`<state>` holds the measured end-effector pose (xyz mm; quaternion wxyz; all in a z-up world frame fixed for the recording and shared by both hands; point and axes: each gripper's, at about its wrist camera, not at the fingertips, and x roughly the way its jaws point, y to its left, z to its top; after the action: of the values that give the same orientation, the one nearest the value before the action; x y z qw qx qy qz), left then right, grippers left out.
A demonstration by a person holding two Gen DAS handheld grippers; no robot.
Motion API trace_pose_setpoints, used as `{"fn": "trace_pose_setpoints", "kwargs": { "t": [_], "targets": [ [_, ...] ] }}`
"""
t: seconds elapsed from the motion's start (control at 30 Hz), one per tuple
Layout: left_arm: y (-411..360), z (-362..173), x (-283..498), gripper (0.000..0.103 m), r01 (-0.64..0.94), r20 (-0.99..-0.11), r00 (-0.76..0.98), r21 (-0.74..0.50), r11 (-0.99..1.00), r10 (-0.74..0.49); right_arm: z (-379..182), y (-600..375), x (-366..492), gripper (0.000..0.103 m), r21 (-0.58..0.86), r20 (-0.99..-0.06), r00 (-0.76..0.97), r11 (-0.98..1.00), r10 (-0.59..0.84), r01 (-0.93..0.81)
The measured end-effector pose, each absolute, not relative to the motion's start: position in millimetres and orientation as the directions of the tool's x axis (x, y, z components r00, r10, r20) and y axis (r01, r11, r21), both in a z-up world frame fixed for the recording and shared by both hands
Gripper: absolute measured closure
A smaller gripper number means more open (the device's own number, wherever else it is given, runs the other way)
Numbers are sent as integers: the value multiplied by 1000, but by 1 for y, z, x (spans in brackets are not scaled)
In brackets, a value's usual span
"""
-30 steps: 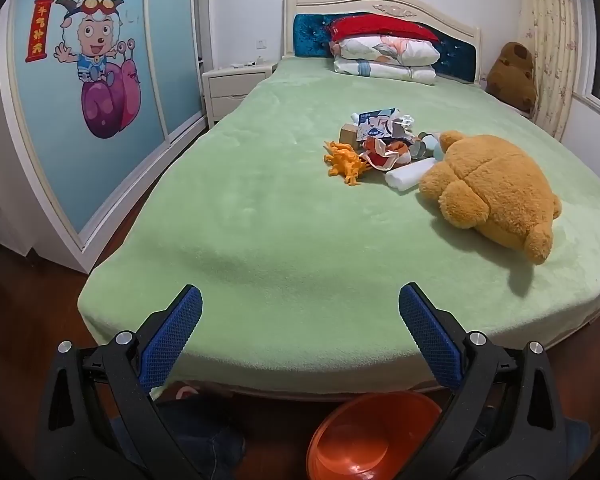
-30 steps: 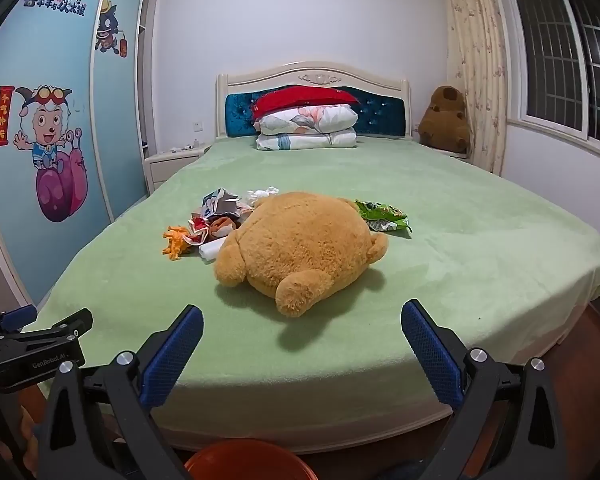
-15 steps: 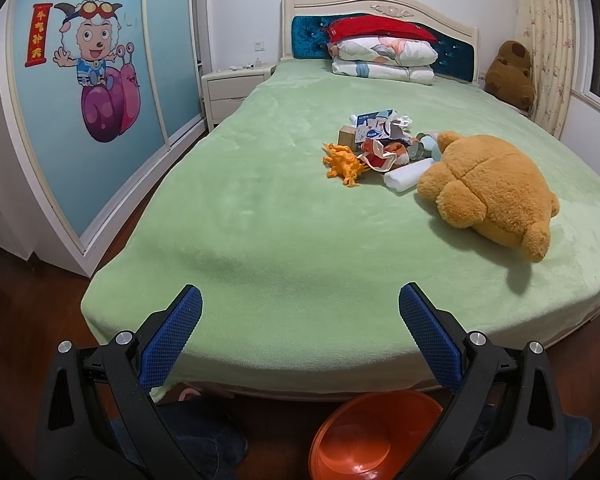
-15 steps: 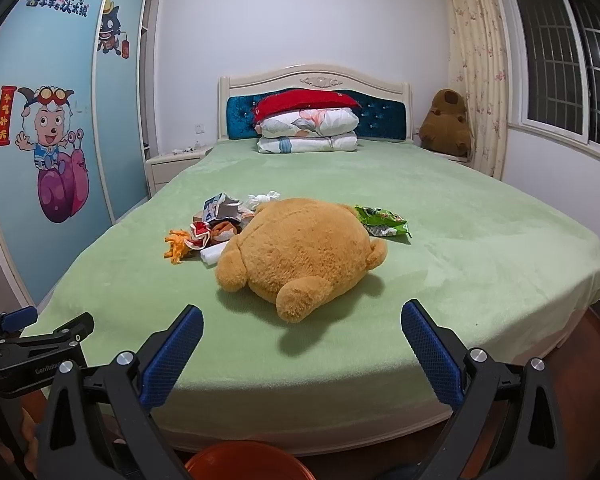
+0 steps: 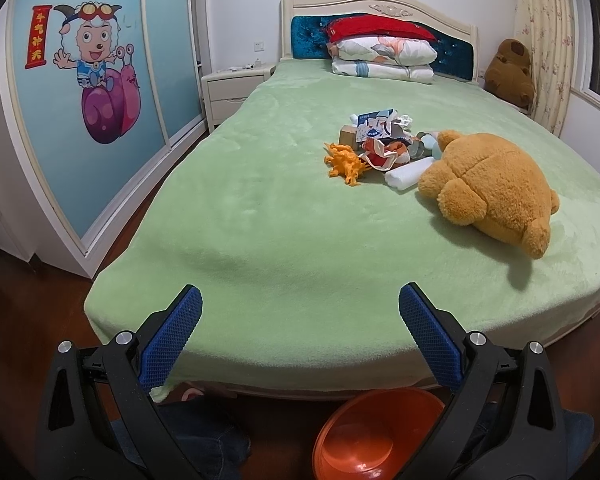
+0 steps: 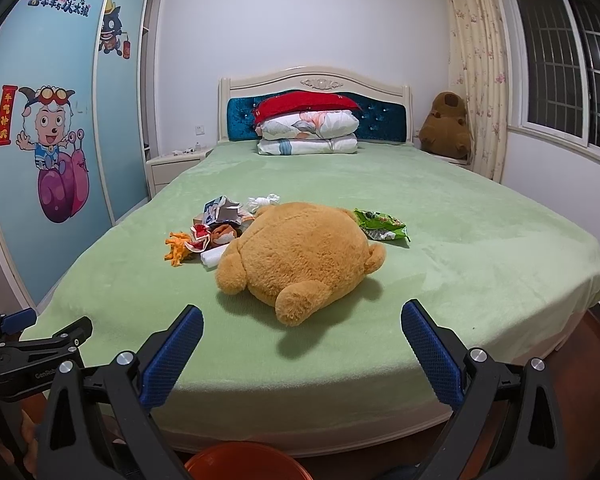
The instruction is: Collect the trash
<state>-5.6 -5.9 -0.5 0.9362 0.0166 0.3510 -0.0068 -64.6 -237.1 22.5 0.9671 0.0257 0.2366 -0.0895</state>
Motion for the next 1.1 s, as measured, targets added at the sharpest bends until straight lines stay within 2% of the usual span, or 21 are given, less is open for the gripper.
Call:
{"fn": "trace_pose_setpoints", "kwargs": {
  "t": [1.1],
  "targets": [
    [3, -7, -8, 7, 11, -669, 744, 19, 1000, 5, 12, -244, -65, 5, 4, -497, 852, 981, -165, 192]
  ]
}}
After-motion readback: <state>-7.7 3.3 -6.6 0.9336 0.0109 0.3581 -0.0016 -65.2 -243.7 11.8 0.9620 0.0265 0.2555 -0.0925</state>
